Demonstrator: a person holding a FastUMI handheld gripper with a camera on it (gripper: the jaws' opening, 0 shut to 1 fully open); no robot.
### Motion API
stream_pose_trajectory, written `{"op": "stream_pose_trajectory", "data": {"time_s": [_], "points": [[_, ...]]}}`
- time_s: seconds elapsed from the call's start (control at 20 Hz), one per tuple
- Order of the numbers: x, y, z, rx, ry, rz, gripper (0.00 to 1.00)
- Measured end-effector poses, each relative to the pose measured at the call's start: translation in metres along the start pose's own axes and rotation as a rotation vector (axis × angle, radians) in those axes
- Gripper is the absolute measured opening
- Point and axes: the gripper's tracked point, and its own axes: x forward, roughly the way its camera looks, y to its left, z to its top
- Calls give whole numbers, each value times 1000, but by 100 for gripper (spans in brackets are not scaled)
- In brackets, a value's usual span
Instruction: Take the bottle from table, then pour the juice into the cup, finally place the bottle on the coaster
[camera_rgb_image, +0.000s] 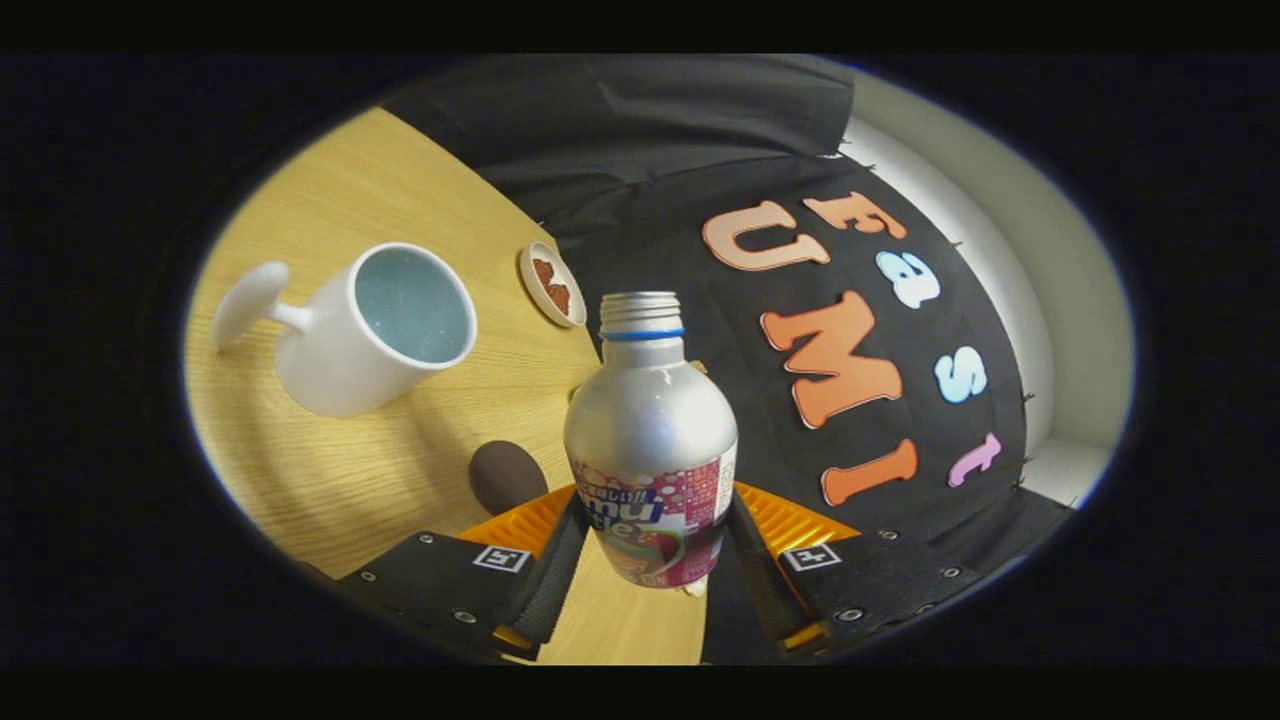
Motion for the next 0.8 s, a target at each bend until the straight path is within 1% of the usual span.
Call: {"op": "stream_pose_trajectory", "data": {"time_s": [0.15,0.4,0.8], "points": [[0,1,0,-78,-3,11,77],[0,-2,7,-220,-34,-22,77],[0,-6,19,-367,-80,-53,76]]}}
